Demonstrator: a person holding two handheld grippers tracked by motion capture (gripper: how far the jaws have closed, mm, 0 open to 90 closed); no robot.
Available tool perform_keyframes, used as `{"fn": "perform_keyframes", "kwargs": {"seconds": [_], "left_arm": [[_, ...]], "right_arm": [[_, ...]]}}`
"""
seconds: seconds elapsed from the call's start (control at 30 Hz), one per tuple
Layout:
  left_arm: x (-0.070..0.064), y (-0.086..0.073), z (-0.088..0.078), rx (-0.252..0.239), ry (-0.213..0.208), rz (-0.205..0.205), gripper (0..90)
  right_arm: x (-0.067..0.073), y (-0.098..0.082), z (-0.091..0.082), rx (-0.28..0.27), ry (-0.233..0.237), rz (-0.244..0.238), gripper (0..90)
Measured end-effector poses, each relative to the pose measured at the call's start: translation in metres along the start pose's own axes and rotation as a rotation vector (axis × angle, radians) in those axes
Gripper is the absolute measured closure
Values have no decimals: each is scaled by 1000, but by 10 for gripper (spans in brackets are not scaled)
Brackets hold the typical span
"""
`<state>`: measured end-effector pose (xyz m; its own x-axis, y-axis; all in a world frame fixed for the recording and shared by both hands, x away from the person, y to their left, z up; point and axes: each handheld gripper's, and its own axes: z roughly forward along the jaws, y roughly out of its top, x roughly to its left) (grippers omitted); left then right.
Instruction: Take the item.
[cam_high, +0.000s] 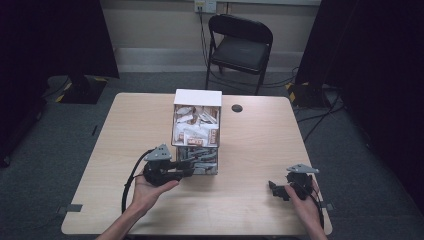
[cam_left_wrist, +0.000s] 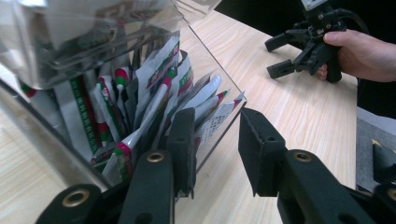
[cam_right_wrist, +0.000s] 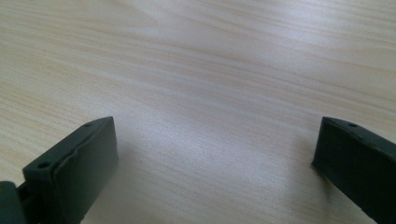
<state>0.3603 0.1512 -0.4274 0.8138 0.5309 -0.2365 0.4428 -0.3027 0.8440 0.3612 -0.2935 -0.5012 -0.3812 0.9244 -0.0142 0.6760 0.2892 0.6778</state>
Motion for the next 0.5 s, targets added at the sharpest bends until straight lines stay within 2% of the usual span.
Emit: {"fn": "perform_keyframes", "kwargs": {"seconds": [0.5], "left_arm": [[4,-4,15,5,-5,11,752]], "right_arm": [[0,0,0,0,1,1,0]]}}
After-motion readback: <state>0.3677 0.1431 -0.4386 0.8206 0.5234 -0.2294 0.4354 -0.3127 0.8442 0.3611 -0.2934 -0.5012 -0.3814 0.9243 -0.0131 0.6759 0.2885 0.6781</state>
